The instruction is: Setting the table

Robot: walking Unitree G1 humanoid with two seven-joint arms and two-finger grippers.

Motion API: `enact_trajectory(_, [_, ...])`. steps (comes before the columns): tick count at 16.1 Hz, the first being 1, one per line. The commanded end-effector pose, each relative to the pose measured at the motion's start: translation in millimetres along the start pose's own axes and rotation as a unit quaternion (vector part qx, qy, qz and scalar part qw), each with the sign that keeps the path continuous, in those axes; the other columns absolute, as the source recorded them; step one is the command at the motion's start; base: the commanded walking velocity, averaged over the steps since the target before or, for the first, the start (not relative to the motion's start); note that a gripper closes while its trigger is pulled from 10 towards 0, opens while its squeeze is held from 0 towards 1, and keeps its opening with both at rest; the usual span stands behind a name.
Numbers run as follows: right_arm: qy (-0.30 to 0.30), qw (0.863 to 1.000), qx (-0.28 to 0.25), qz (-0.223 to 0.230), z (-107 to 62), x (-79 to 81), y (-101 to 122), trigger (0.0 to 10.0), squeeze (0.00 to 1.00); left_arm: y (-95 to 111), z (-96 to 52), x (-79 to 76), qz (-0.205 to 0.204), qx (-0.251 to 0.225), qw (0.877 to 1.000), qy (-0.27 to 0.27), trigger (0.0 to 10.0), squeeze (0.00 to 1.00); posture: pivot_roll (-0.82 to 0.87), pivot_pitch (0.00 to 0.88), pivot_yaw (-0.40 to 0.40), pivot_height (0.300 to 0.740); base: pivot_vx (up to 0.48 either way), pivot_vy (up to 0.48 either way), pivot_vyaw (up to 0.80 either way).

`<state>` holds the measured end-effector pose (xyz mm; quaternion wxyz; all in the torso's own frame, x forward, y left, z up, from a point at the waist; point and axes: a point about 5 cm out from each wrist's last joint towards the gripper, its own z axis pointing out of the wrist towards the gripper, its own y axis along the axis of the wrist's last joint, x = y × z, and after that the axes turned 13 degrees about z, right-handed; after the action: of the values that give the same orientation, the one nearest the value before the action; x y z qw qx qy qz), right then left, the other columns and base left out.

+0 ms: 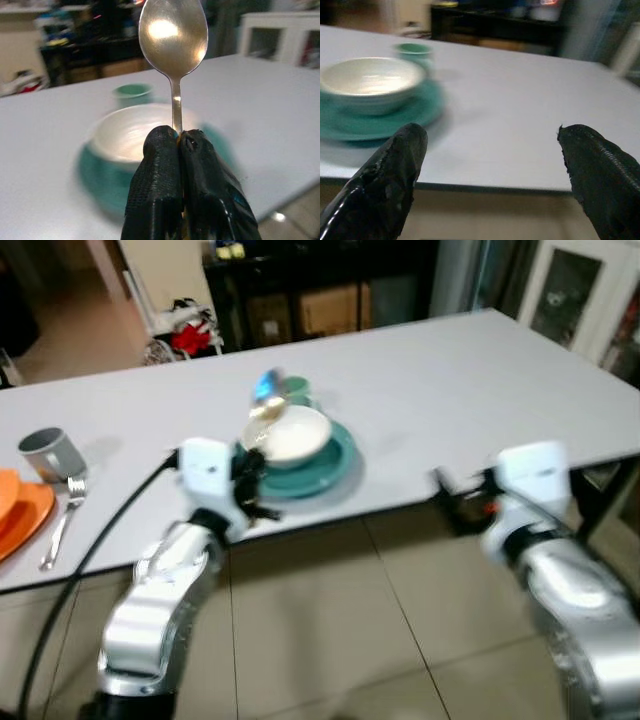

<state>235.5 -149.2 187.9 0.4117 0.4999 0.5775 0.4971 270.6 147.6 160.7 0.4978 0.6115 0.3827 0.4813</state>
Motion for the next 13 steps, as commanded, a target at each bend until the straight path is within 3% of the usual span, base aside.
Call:
enact_trajectory(1, [0.001, 1.0, 0.0, -0.003, -0.1, -1.9, 0, 10.0, 0.0, 3, 4.5, -0.9, 0.007, -0.004, 1.0, -0.003, 10.0, 0.0, -0.11, 0.0, 0.075, 0.74, 0.349, 0.0, 0.0])
enact_trajectory(5, [0.033, 0.999, 0.012, -0.021, 2.2, 0.2, -2, 10.0, 0.0, 6, 20.0, -6.0, 0.023, -0.007, 0.999, -0.027, 10.0, 0.0, -0.13, 0.0, 0.085, 0.74, 0.346, 0.0, 0.0])
enact_trajectory(13, [0.131, 0.991, 0.034, 0.001, -3.9, 12.0, -2, 10.0, 0.0, 11, 40.2, 1.1, 0.047, -0.003, 0.997, -0.062, 10.0, 0.0, -0.13, 0.0, 0.1, 0.74, 0.292, 0.0, 0.0])
